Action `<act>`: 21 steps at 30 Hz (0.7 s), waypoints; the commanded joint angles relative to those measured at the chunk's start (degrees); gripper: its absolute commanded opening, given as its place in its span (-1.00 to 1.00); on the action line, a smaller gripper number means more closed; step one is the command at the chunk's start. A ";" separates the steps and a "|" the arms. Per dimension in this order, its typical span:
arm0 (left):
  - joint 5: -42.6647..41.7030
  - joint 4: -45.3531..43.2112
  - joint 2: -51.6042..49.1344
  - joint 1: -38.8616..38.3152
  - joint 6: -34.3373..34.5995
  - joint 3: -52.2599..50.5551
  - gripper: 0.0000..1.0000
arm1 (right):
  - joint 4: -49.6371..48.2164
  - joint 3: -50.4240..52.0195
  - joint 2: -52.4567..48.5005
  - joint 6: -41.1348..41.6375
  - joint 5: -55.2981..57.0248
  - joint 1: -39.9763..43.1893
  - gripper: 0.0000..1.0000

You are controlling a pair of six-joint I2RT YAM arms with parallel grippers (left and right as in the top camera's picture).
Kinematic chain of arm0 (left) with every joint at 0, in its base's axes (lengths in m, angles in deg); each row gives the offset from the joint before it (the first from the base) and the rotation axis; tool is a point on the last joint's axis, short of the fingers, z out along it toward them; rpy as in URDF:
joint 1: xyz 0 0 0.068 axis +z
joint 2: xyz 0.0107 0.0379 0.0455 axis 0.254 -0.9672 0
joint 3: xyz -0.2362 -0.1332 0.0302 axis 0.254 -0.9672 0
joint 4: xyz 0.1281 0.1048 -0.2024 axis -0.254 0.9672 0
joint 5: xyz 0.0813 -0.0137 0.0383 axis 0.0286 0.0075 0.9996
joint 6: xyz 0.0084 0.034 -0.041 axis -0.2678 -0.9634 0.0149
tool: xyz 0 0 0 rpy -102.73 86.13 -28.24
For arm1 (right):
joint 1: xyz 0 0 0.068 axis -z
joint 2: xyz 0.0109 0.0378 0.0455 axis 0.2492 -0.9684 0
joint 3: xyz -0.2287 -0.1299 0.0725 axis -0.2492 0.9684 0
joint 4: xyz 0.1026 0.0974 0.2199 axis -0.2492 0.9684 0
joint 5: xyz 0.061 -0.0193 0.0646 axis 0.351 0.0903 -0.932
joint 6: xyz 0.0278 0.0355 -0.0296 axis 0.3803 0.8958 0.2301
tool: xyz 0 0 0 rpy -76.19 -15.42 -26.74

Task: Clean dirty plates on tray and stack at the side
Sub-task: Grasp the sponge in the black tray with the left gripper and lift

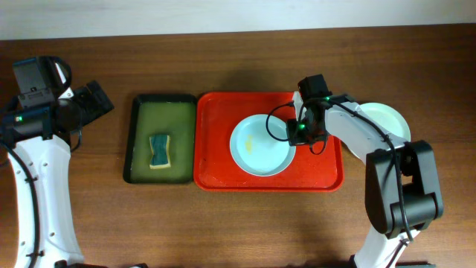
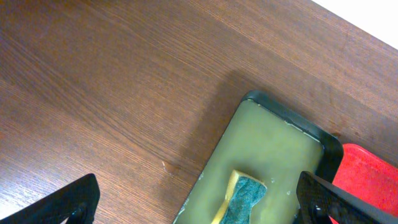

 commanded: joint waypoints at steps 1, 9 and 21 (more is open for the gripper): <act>0.17 0.09 0.17 0.20 0.57 0.35 0.99 | -0.24 0.42 -0.46 1.68 -0.52 -0.22 -0.92; 0.20 0.09 0.17 0.20 0.57 0.35 0.99 | -1.60 0.42 -0.46 4.44 -7.34 -0.15 -0.29; 0.17 0.04 0.17 0.20 0.57 0.35 0.99 | -1.51 0.42 -0.46 3.98 -4.13 -0.17 -0.64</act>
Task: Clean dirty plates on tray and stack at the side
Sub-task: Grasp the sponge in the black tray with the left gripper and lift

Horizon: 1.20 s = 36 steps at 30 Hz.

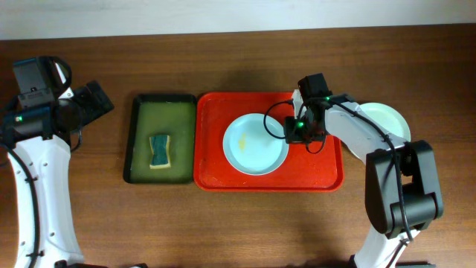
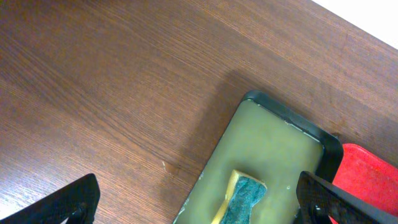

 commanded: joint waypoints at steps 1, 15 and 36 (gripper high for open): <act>0.15 0.04 0.17 0.20 0.55 0.35 0.98 | 0.07 0.46 -0.46 -0.35 0.70 -0.17 -0.63; -5.60 4.74 -13.94 -19.12 -9.22 -7.65 0.36 | -0.22 1.07 -0.46 -0.37 0.74 -2.14 -0.84; -1.60 -0.15 -28.83 -17.11 -7.02 -8.87 -0.56 | -0.63 1.07 -0.46 -0.35 0.72 -2.14 -0.84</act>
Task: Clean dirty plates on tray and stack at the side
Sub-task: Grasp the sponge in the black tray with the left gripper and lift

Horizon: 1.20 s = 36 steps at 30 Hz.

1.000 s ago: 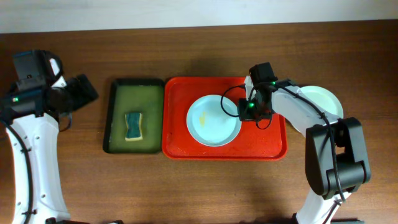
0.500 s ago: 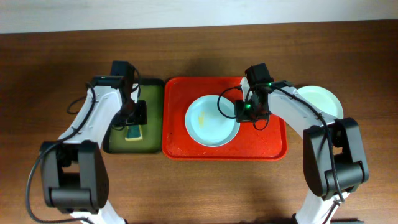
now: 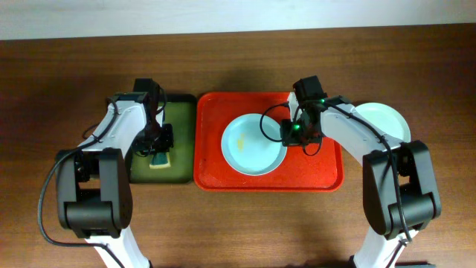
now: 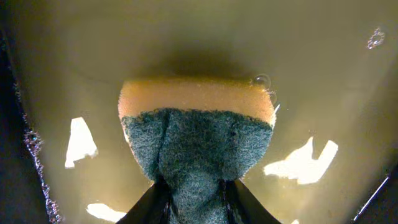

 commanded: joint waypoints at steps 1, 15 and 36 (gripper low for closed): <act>-0.61 -2.27 -0.52 0.13 0.13 -2.54 -0.64 | -0.31 0.44 -0.46 -0.37 0.31 -0.48 -0.84; -1.36 -0.02 27.63 0.13 -0.76 2.64 -1.00 | -0.31 0.44 -0.46 -0.37 0.28 -0.48 -0.44; -2.25 1.42 27.45 0.13 -0.72 2.43 -1.00 | -0.70 0.44 -0.46 -0.39 0.33 -0.46 -0.89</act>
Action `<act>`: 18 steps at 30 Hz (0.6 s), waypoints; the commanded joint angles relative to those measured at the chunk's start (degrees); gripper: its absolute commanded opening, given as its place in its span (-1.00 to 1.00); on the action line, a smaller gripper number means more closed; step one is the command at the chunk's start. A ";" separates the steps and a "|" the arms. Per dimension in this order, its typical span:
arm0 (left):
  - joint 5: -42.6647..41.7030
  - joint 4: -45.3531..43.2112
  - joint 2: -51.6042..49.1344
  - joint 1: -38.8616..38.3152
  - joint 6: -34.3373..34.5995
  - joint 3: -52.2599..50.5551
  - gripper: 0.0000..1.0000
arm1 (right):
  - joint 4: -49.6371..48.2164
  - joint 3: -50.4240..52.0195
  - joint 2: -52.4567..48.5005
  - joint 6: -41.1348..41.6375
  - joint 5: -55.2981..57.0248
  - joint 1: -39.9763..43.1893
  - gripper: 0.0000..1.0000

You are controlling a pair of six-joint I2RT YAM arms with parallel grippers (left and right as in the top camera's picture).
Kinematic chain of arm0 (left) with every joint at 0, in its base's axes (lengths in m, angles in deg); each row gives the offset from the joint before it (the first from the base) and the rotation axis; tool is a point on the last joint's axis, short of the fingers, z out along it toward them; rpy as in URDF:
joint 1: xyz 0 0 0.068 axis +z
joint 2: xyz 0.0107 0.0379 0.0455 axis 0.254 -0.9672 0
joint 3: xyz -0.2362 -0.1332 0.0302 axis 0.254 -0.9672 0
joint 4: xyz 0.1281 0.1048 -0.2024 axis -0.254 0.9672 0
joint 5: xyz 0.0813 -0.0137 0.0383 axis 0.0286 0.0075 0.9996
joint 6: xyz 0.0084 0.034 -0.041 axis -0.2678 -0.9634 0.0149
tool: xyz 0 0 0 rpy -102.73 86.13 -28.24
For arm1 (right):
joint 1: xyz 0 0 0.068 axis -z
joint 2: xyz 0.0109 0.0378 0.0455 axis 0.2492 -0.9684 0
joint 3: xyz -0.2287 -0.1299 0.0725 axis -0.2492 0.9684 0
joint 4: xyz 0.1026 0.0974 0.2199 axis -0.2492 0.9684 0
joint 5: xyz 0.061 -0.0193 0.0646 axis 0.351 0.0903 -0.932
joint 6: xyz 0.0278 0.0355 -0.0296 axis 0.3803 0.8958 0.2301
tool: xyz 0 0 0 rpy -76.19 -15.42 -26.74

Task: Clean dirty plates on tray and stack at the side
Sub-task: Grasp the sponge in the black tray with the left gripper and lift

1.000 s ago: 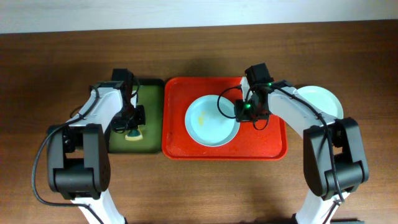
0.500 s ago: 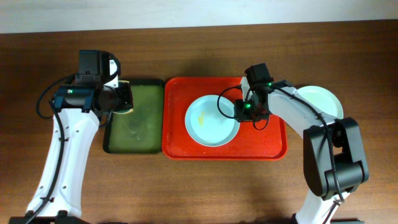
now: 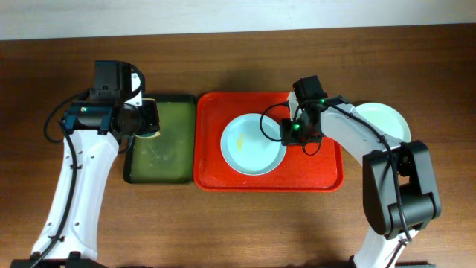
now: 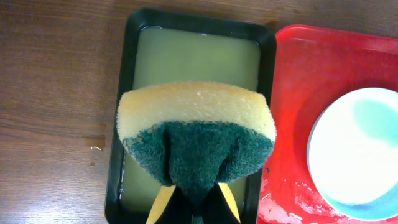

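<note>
My left gripper (image 4: 196,208) is shut on a yellow sponge with a green scouring face (image 4: 196,134), held up over the black basin of soapy water (image 4: 127,93). In the overhead view the left gripper (image 3: 146,120) hangs over the basin's upper left corner (image 3: 160,160). A pale blue plate (image 3: 251,149) with a yellowish smear lies on the red tray (image 3: 320,175). My right gripper (image 3: 291,132) is shut on the plate's right rim. The plate (image 4: 357,152) and the red tray (image 4: 292,74) also show in the left wrist view.
A clean white plate (image 3: 385,119) lies on the table just right of the red tray, partly under the right arm. The basin and the tray stand side by side, touching. Bare brown wood surrounds them.
The left gripper was down in the basin, shut on the sponge in the water. It now holds the sponge up above the basin. The right gripper and the plate have not moved.
At first the left arm stood at the far left with its gripper open, the sponge lay in the basin, and the right gripper was at the plate's right rim. The plate then sat slightly further left. Later the left gripper gripped the sponge in the water; now it holds it aloft.
</note>
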 commanded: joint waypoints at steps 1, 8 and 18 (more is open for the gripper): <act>-0.90 -0.13 0.48 0.09 -0.70 0.04 -1.00 | -0.15 0.44 -0.46 -0.37 0.35 -0.46 -0.89; -1.09 -0.46 -6.03 -1.22 -0.72 0.04 -1.00 | -0.17 0.44 -0.46 -0.37 0.33 -0.46 -0.89; -0.85 -5.42 -17.64 -4.81 -0.70 0.04 -1.00 | 0.72 0.44 -0.46 1.68 -3.61 -0.63 -0.90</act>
